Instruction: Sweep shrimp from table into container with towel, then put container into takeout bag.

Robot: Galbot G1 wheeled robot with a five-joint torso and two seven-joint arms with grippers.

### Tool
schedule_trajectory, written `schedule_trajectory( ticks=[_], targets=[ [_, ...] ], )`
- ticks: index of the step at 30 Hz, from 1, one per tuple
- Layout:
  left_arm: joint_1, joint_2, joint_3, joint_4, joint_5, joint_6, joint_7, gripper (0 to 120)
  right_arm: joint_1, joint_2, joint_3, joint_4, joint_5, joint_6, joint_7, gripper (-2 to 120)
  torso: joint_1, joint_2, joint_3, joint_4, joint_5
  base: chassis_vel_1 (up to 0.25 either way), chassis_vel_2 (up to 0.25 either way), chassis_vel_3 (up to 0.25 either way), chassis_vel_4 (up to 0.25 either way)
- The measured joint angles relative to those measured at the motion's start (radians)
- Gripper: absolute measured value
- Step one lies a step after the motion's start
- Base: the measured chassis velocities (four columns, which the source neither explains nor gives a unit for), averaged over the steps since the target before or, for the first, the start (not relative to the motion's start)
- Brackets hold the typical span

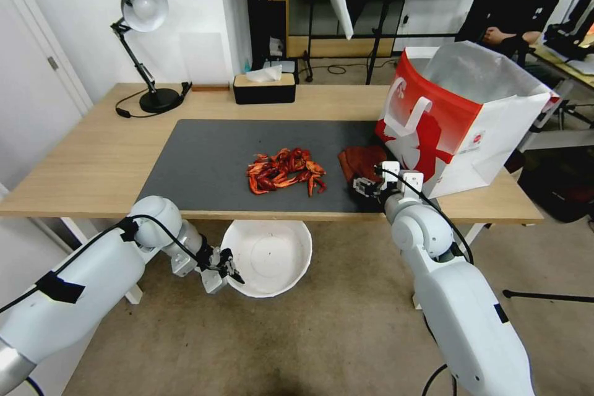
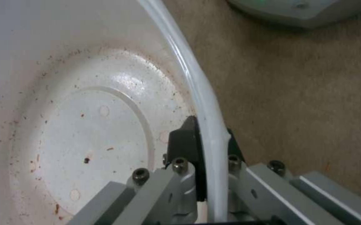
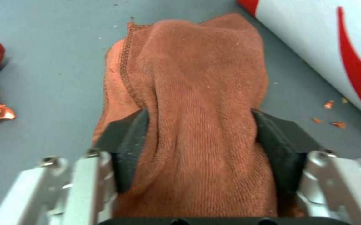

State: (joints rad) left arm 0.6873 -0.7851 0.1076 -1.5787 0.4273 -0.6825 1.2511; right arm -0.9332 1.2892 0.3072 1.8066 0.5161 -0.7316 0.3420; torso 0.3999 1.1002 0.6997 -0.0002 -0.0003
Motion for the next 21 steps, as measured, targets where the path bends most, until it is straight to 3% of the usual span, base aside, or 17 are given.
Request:
schedule_trajectory(
  ticks=[1, 3, 5, 7, 11, 13, 16, 21],
  targets=[
    [0.000, 0.000, 0.000, 0.000, 0.000, 0.000, 0.000, 0, 0.000, 0.000, 0.000, 0.000, 0.000, 0.000, 0.000, 66, 0.000, 0.000, 0.000, 0.0000, 0.0000, 0.000, 0.000, 0.000, 0.000],
    [0.003, 0.000, -0.001, 0.000, 0.000, -0.001, -0.002, 0, -0.002, 0.000, 0.001, 0.000, 0.003, 0.000, 0.006, 51, 0.000, 0.000, 0.000, 0.0000, -0.0001, 0.000, 0.000, 0.000, 0.000],
    [0.004, 0.000, -0.001, 0.000, 0.000, -0.001, -0.004, 0, -0.003, 0.000, 0.002, 0.000, 0.004, 0.001, 0.009, 50, 0.000, 0.000, 0.000, -0.0001, -0.0002, 0.000, 0.000, 0.000, 0.000],
    [0.006, 0.000, -0.001, 0.000, 0.000, -0.003, -0.006, 0, -0.006, 0.000, 0.004, 0.000, 0.005, 0.001, 0.013, 36, 0.000, 0.000, 0.000, -0.0001, -0.0002, 0.000, 0.000, 0.000, 0.000],
    [0.008, -0.001, -0.001, 0.000, -0.001, -0.006, -0.012, 0, -0.009, 0.005, 0.006, 0.000, 0.005, 0.002, 0.015, 25, 0.000, 0.000, 0.000, -0.0002, 0.0000, 0.000, 0.000, 0.000, 0.000],
    [0.008, 0.001, -0.002, 0.000, -0.002, -0.010, -0.018, 0, -0.015, 0.007, 0.005, 0.018, -0.003, 0.003, -0.001, 9, 0.000, 0.000, 0.000, 0.0004, 0.0005, 0.000, 0.000, 0.000, 0.000],
    [0.009, 0.004, -0.004, 0.000, -0.003, -0.010, -0.018, 0, -0.015, -0.011, 0.003, 0.035, -0.019, 0.029, -0.052, 7, 0.000, 0.000, 0.001, 0.0004, 0.0009, 0.000, 0.000, 0.000, 0.000],
    [0.016, 0.004, -0.007, 0.006, -0.003, -0.010, -0.018, 0, 0.014, -0.057, -0.005, 0.042, -0.076, 0.147, -0.193, 7, 0.000, 0.000, 0.000, 0.0003, 0.0006, 0.000, 0.000, 0.000, 0.000]
  ],
)
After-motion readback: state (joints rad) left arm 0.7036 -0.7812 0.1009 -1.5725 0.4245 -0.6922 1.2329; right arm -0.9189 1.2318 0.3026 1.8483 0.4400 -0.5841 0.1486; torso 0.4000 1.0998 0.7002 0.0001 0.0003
